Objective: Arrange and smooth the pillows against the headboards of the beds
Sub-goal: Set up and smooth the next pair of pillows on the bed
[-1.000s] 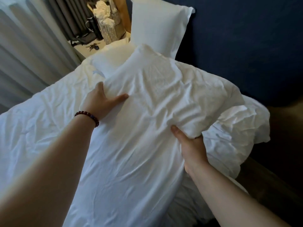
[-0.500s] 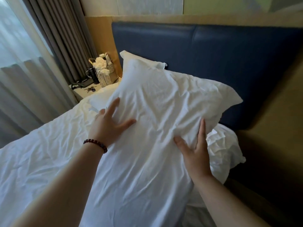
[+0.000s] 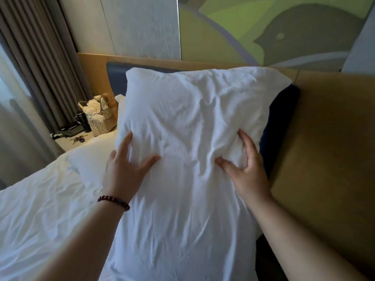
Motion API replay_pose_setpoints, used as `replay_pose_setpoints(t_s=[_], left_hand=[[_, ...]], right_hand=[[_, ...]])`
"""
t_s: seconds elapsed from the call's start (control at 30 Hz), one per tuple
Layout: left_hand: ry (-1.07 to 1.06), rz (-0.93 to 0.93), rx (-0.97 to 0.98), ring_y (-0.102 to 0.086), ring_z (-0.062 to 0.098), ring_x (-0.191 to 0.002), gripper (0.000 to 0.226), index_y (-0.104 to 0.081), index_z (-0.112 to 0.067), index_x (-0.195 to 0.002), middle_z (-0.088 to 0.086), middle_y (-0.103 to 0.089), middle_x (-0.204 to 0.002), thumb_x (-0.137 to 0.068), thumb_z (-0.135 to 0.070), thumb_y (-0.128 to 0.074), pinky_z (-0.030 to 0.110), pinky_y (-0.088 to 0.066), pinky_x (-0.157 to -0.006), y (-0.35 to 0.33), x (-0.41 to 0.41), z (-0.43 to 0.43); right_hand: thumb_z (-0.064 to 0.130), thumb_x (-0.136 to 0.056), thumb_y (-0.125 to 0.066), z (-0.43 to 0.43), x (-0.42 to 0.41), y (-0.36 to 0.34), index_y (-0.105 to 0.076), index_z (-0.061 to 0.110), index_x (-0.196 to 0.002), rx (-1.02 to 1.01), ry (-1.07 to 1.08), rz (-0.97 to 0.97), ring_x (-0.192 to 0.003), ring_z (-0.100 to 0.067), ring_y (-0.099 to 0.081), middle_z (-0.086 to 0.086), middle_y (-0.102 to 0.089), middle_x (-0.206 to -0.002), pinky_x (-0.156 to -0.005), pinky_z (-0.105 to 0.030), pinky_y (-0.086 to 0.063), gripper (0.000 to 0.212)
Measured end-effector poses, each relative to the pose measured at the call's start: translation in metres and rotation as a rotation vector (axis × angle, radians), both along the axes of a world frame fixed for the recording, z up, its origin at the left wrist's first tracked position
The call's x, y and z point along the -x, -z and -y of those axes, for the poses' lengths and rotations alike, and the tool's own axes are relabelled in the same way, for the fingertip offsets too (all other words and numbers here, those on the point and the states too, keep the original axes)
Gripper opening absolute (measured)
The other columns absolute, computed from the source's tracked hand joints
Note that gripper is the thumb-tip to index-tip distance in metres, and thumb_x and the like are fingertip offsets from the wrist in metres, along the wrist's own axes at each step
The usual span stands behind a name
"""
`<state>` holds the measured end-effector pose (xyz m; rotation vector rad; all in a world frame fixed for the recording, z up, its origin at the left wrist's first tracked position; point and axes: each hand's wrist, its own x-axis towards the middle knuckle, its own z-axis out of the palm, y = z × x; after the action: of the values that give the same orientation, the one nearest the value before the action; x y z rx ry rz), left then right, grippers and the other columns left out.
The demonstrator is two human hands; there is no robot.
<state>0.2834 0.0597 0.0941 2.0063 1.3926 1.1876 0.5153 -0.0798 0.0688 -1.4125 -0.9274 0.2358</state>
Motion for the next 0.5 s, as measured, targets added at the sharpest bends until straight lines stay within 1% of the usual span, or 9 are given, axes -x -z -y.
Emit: replay_pose_setpoints(t_s=[0.1,0.2,0.27,0.33,0.43,0.5], left_hand=[[0.005,0.016,-0.031,-0.048,0.03,-0.122,0.098,-0.038,-0.034,-0.144,0.011,-0.051,-0.131,-0.056,-0.068,-0.066,0.041,-0.038,-0.103,-0.006,-0.039,-0.003],[0.007,0.008,-0.076,-0.048,0.032,-0.121,0.095,-0.039,-0.031,-0.144,0.014,-0.052,-0.13,-0.06,-0.063,-0.071,0.042,-0.037,-0.104,-0.01,-0.07,-0.009],[0.021,0.004,-0.081,-0.048,0.032,-0.121,0.092,-0.039,-0.031,-0.144,0.015,-0.051,-0.129,-0.064,-0.055,-0.077,0.04,-0.036,-0.105,-0.007,-0.085,-0.015],[0.035,-0.006,-0.07,-0.049,0.032,-0.12,0.091,-0.039,-0.032,-0.144,0.014,-0.051,-0.127,-0.065,-0.053,-0.079,0.039,-0.036,-0.105,-0.003,-0.096,-0.019],[0.056,-0.025,-0.054,-0.05,0.033,-0.117,0.093,-0.038,-0.034,-0.145,0.015,-0.051,-0.122,-0.064,-0.056,-0.077,0.04,-0.038,-0.104,0.006,-0.107,-0.024],[0.066,-0.039,-0.045,-0.05,0.034,-0.116,0.096,-0.037,-0.034,-0.145,0.015,-0.051,-0.12,-0.06,-0.063,-0.07,0.041,-0.038,-0.104,0.011,-0.112,-0.027]], right_hand=[[0.048,-0.067,-0.081,0.003,-0.036,-0.003,-0.037,0.057,-0.135,-0.014,0.0,0.006,-0.128,0.011,-0.039,0.011,-0.04,-0.143,-0.11,-0.023,-0.036,0.081],[0.056,-0.063,-0.079,0.001,-0.063,-0.002,-0.038,0.055,-0.136,-0.014,0.033,0.012,-0.125,0.013,-0.041,0.012,-0.041,-0.14,-0.106,-0.02,-0.037,0.083],[0.058,-0.062,-0.077,-0.001,-0.076,0.002,-0.038,0.05,-0.139,0.001,0.065,0.021,-0.124,0.01,-0.042,0.01,-0.043,-0.139,-0.106,-0.02,-0.037,0.087],[0.052,-0.066,-0.08,-0.002,-0.086,0.008,-0.038,0.047,-0.141,0.022,0.078,0.025,-0.125,0.005,-0.043,0.008,-0.043,-0.14,-0.107,-0.023,-0.038,0.087],[0.042,-0.07,-0.083,-0.001,-0.091,0.016,-0.039,0.043,-0.143,0.05,0.094,0.018,-0.123,0.003,-0.044,0.006,-0.041,-0.14,-0.108,-0.025,-0.039,0.085],[0.048,-0.067,-0.081,0.0,-0.093,0.019,-0.038,0.045,-0.143,0.065,0.091,0.008,-0.12,0.01,-0.042,0.006,-0.039,-0.14,-0.104,-0.017,-0.038,0.087]])
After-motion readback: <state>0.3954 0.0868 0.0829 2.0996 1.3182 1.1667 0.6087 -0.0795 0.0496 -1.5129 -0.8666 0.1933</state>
